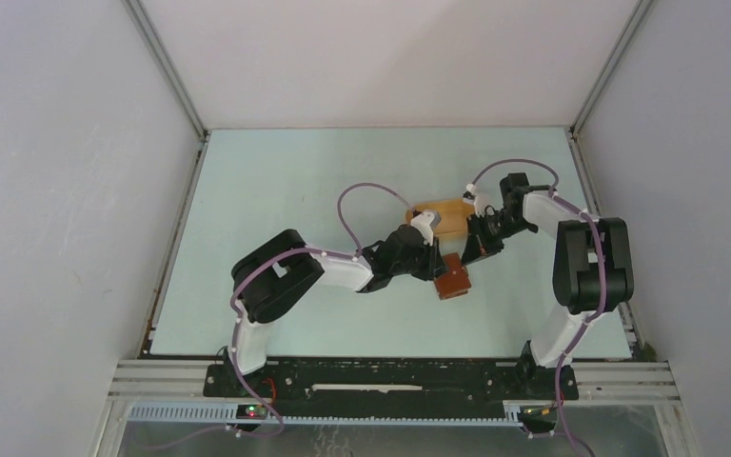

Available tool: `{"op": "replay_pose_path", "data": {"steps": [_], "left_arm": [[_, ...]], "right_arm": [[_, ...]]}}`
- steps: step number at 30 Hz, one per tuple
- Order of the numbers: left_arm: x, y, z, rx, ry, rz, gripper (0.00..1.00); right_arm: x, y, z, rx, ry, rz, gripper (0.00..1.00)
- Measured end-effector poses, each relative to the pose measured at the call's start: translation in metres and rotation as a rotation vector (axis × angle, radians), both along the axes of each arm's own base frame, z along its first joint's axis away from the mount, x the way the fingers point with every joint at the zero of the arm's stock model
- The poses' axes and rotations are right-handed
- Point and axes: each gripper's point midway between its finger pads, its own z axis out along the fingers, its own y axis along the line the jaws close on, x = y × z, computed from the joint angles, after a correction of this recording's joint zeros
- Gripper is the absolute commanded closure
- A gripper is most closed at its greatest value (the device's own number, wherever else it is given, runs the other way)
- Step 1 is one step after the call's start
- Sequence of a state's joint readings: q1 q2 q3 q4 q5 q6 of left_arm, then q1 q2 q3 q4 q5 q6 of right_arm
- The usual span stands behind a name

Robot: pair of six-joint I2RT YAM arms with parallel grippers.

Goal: Put the credit cards into the card holder
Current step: Close the card holder at the center of the board.

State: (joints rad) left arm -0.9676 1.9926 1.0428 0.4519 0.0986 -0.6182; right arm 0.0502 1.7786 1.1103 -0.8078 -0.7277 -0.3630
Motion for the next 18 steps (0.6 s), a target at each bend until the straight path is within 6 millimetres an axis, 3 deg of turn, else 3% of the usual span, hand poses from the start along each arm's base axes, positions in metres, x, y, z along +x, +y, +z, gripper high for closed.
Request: {"op": "replay_pose_path", "data": {"steps": [6,10,18], "left_arm": [[-0.014,0.004,0.002,0.002,0.002,-0.030,0.70],[-0.024,0.012,0.003,-0.007,0.018,-0.039,0.71],[-0.026,0.014,0.000,-0.024,0.048,-0.013,0.78]], "right_arm": [[0.001,0.010,-0.001,-0.066,-0.049,0.044,1.00],[-0.003,0.022,-0.002,-0.075,-0.056,0.082,1.00],[-0.002,0.023,0.004,-0.036,-0.043,0.067,1.00]]}}
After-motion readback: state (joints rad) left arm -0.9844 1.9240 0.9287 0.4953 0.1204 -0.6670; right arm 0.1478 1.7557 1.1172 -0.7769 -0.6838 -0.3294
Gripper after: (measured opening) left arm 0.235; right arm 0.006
